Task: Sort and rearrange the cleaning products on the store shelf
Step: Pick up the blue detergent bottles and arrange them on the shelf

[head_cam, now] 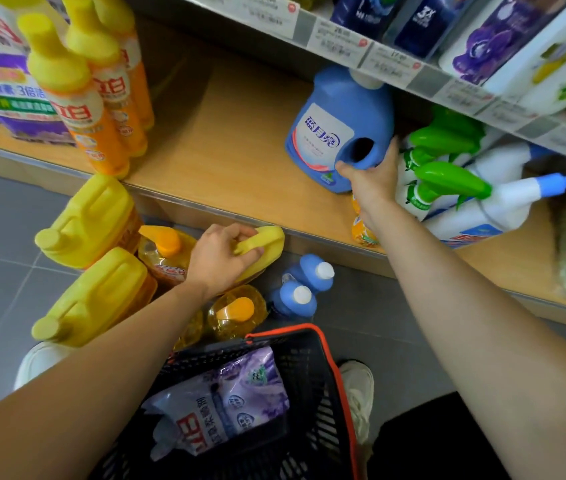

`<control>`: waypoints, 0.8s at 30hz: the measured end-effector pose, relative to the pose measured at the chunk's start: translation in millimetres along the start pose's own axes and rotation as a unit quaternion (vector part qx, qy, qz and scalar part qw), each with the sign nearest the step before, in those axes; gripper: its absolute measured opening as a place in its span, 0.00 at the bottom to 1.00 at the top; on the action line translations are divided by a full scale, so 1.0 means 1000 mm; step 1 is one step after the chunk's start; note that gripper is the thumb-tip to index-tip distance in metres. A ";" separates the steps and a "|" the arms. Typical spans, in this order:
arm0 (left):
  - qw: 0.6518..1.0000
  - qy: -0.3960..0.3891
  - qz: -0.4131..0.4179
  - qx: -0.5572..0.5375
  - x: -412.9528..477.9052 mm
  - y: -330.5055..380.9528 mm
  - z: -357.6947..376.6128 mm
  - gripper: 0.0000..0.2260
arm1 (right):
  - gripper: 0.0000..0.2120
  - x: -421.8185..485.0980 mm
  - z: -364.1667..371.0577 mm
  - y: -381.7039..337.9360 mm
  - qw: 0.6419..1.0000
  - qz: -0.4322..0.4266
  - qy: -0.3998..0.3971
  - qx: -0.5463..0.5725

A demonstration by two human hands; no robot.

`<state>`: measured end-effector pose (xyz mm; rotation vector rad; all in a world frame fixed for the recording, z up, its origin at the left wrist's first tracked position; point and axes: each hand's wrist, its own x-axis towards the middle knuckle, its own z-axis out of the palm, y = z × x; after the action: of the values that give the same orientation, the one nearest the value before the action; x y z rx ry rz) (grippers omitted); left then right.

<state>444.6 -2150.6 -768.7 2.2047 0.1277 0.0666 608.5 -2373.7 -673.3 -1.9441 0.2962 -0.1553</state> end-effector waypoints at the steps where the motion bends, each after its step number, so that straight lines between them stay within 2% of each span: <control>1: 1.000 0.002 0.002 -0.001 0.000 0.000 0.000 0.14 | 0.49 -0.002 0.000 0.001 1.000 -0.007 0.010 0.006; 3: 1.000 0.004 0.006 -0.005 -0.001 0.000 0.001 0.14 | 0.43 -0.006 -0.001 0.005 0.999 -0.024 0.032 0.019; 6: 1.000 0.001 0.006 -0.010 -0.001 0.002 0.001 0.14 | 0.28 -0.012 0.000 0.008 0.998 -0.040 0.050 -0.021; 9: 1.000 -0.003 0.006 -0.010 -0.001 0.003 0.001 0.14 | 0.17 -0.014 0.005 0.006 1.000 -0.016 -0.010 0.000; 12: 1.000 -0.007 0.007 -0.011 -0.002 0.004 0.002 0.14 | 0.16 -0.012 0.008 0.000 0.991 0.025 -0.113 0.069; 15: 1.000 -0.011 0.006 -0.009 -0.001 0.004 0.002 0.14 | 0.20 -0.015 0.004 -0.001 0.983 0.023 -0.160 0.083; 19: 1.000 -0.026 0.001 0.000 -0.001 0.004 0.000 0.15 | 0.24 -0.028 -0.004 0.000 0.980 0.014 -0.180 0.084; 24: 0.998 -0.068 -0.014 0.014 0.000 0.010 -0.007 0.16 | 0.17 -0.043 -0.025 -0.009 0.980 -0.002 -0.187 0.063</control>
<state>444.3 -2151.2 -756.7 2.2271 0.0841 -0.1005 561.8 -2380.6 -653.7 -1.8051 0.0323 0.1860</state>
